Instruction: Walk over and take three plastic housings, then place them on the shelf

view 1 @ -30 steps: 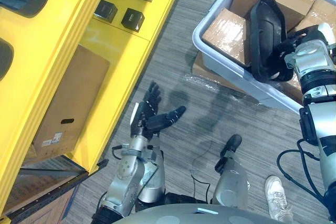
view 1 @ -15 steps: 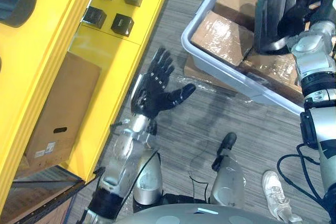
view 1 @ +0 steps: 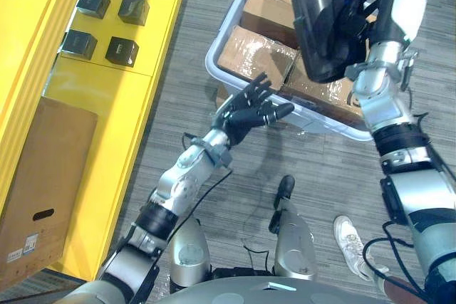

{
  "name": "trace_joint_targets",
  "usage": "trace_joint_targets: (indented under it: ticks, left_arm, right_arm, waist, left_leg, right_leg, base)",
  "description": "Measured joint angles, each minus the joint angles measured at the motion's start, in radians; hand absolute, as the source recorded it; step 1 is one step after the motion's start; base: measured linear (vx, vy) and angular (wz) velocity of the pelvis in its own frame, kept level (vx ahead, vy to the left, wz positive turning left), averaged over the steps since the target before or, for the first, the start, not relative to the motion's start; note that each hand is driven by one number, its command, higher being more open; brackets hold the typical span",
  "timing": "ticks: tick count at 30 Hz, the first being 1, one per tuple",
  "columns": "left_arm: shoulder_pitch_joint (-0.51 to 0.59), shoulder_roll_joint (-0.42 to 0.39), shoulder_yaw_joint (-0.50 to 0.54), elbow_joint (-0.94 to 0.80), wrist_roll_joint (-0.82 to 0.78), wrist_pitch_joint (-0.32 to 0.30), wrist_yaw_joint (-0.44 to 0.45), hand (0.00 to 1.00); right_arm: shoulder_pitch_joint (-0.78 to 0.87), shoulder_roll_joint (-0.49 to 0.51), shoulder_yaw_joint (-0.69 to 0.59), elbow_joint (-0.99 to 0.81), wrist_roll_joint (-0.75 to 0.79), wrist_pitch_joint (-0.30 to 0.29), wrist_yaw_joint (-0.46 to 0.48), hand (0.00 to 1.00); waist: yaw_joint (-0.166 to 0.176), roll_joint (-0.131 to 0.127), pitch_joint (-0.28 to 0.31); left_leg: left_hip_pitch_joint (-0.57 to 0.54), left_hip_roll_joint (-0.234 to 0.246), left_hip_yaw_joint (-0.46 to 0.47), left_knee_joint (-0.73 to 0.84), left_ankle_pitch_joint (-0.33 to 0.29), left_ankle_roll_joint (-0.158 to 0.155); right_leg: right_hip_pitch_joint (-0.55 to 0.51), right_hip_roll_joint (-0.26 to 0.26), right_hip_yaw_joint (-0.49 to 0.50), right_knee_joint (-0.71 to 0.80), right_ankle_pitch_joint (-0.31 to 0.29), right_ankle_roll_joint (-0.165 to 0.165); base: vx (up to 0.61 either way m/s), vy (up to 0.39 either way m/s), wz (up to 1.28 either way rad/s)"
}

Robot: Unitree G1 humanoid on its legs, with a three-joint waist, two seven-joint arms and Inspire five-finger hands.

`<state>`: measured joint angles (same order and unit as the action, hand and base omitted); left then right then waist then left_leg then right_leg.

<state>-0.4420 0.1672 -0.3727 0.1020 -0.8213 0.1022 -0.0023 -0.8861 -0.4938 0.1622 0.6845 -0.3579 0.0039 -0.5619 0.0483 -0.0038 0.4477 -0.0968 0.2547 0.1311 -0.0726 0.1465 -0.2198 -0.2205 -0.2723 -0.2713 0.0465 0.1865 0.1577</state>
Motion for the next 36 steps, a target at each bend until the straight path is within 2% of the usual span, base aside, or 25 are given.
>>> trace_joint_targets:
  ticks: [2, 6, 10, 15, 17, 18, 22, 27, 30, 32, 36]
  left_arm:
    - [-0.039, -0.026, 0.016, 0.026, 0.002, -0.054, 0.052, 1.00]
    - [-0.074, -0.060, 0.026, 0.062, 0.003, -0.107, 0.112, 1.00]
    - [-0.078, -0.077, 0.029, 0.101, 0.019, -0.124, 0.189, 1.00]
    - [-0.087, -0.081, 0.034, 0.155, 0.152, -0.123, 0.284, 1.00]
    - [-0.096, -0.084, 0.036, 0.170, 0.165, -0.124, 0.320, 1.00]
    - [-0.098, -0.084, 0.039, 0.170, 0.167, -0.125, 0.334, 0.00]
    - [-0.099, -0.085, 0.056, 0.193, 0.168, -0.148, 0.366, 0.00]
    - [-0.099, -0.090, 0.057, 0.238, 0.141, -0.196, 0.363, 0.00]
    - [-0.097, -0.091, 0.055, 0.255, 0.061, -0.227, 0.363, 0.00]
    - [-0.097, -0.091, 0.057, 0.264, 0.021, -0.233, 0.368, 0.00]
    - [-0.049, -0.088, 0.053, 0.270, -0.028, -0.256, 0.335, 0.00]
  right_arm:
    - [0.071, 0.082, -0.004, -0.074, 0.000, -0.001, 0.005, 0.00]
    - [0.125, 0.201, 0.009, -0.115, -0.001, -0.030, 0.014, 0.00]
    - [0.138, 0.254, 0.030, -0.116, -0.007, -0.035, 0.034, 0.00]
    - [0.164, 0.312, 0.070, -0.153, -0.022, -0.083, 0.035, 0.00]
    - [0.165, 0.327, 0.076, -0.160, -0.022, -0.084, 0.034, 0.00]
    - [0.168, 0.333, 0.076, -0.167, -0.022, -0.084, 0.034, 0.00]
    - [0.183, 0.340, 0.082, -0.193, -0.020, -0.083, 0.032, 0.00]
    - [0.226, 0.351, 0.087, -0.240, -0.020, -0.084, 0.029, 0.00]
    - [0.271, 0.353, 0.088, -0.296, -0.020, -0.084, 0.025, 0.00]
    - [0.295, 0.354, 0.096, -0.324, -0.023, -0.105, 0.013, 0.00]
    - [0.351, 0.366, 0.120, -0.349, -0.031, -0.130, 0.000, 0.00]
  waist:
    - [-0.001, -0.015, -0.008]
    - [-0.002, -0.037, -0.021]
    - [0.000, -0.045, -0.024]
    - [0.001, -0.064, -0.034]
    - [0.004, -0.068, -0.036]
    - [0.005, -0.070, -0.037]
    - [0.005, -0.079, -0.042]
    - [0.002, -0.081, -0.044]
    - [0.001, -0.082, -0.044]
    - [-0.002, -0.085, -0.046]
    - [-0.004, -0.116, -0.065]
  left_leg:
    - [0.000, 0.000, 0.012, 0.025, -0.021, -0.001]
    - [-0.001, 0.000, 0.030, 0.057, -0.048, -0.002]
    - [0.000, 0.000, 0.027, 0.073, -0.063, -0.003]
    - [-0.004, 0.000, 0.027, 0.088, -0.075, -0.002]
    - [-0.005, 0.000, 0.025, 0.090, -0.078, -0.001]
    - [-0.006, 0.000, 0.023, 0.091, -0.078, -0.001]
    - [-0.008, 0.000, 0.017, 0.105, -0.087, 0.000]
    - [-0.017, 0.000, 0.013, 0.130, -0.099, 0.000]
    - [-0.018, 0.000, 0.013, 0.138, -0.103, 0.000]
    - [-0.017, 0.001, 0.014, 0.139, -0.103, 0.000]
    - [-0.004, 0.001, 0.020, 0.140, -0.110, 0.001]
  right_leg:
    - [0.000, 0.001, 0.014, -0.003, 0.000, 0.000]
    - [0.002, 0.003, 0.033, -0.017, 0.007, 0.001]
    - [0.017, 0.003, 0.032, -0.029, 0.009, 0.002]
    - [0.020, 0.003, 0.032, -0.033, 0.010, 0.002]
    - [0.023, 0.003, 0.031, -0.034, 0.010, 0.002]
    - [0.023, 0.003, 0.030, -0.034, 0.010, 0.002]
    - [0.032, 0.002, 0.029, -0.036, 0.010, 0.002]
    - [0.035, 0.002, 0.030, -0.036, 0.010, 0.002]
    - [0.037, 0.001, 0.032, -0.036, 0.010, 0.002]
    - [0.038, 0.001, 0.033, -0.037, 0.010, 0.002]
    - [0.059, 0.003, 0.034, -0.061, 0.011, 0.004]
  base:
    - [0.01, -0.008, -0.20]
    - [0.02, 0.000, -0.15]
    - [0.01, 0.002, -0.02]
    - [0.00, 0.000, 0.00]
    - [0.00, 0.000, 0.02]
    - [0.00, -0.001, 0.05]
    - [0.00, -0.001, 0.03]
    - [0.00, 0.000, 0.00]
    - [0.00, 0.000, 0.00]
    - [0.00, 0.000, 0.00]
    - [0.01, 0.002, -0.01]
